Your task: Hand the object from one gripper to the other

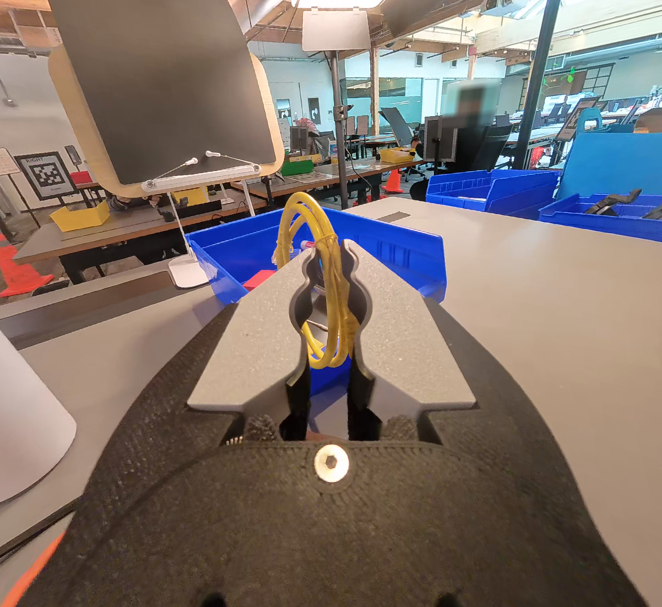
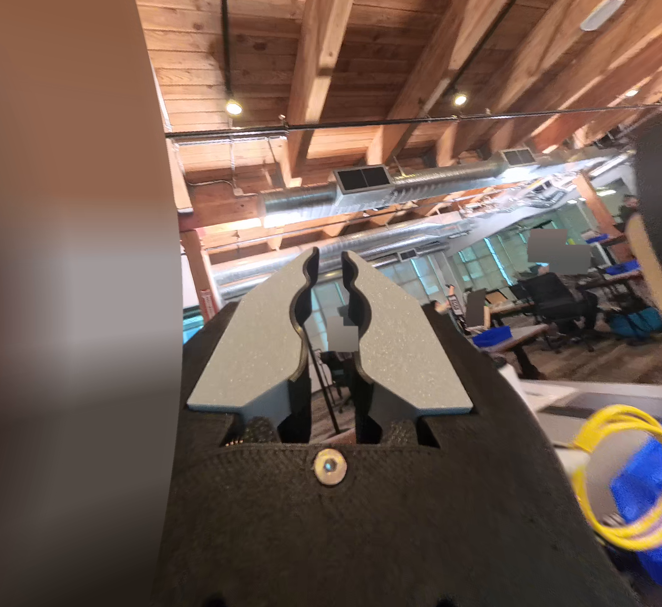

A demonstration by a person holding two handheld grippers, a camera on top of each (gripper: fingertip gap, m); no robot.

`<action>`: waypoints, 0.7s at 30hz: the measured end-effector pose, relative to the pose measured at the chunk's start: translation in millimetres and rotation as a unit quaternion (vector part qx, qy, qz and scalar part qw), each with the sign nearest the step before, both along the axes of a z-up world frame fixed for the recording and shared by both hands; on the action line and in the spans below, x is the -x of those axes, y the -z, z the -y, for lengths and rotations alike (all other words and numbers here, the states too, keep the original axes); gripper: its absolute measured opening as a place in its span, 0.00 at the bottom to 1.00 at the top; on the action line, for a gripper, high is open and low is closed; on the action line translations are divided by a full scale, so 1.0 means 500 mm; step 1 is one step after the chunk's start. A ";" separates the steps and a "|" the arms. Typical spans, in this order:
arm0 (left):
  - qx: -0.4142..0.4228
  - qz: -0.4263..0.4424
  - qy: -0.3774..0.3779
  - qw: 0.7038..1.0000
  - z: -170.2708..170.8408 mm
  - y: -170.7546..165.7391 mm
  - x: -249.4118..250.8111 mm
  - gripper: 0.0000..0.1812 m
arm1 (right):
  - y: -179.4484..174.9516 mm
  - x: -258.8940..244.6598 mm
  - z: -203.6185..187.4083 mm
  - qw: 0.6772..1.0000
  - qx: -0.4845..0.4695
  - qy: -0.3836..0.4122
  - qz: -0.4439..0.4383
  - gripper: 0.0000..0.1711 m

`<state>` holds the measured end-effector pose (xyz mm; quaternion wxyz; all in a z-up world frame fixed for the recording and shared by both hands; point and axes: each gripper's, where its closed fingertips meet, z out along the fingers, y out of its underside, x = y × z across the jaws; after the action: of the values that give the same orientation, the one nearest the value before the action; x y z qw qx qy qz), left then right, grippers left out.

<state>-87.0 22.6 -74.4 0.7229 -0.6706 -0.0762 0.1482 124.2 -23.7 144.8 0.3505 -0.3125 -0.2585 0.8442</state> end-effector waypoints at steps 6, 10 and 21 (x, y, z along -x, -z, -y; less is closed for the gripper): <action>-0.013 0.020 0.048 0.999 -0.015 0.001 -0.036 0.06 | 0.222 0.161 -0.139 0.985 -0.108 0.088 0.099 0.08; -0.014 0.014 0.086 0.996 -0.030 0.014 -0.087 0.06 | 0.415 0.248 -0.219 0.951 -0.185 0.113 0.220 0.13; -0.032 -0.075 0.080 0.993 -0.026 0.016 -0.170 0.06 | 0.480 0.239 -0.158 0.961 -0.110 -0.060 0.246 0.18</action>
<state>-1.9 35.7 -82.5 0.7569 -0.6383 0.0279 0.1373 4.9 55.5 -94.9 0.2570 -0.4539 -0.4464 0.7271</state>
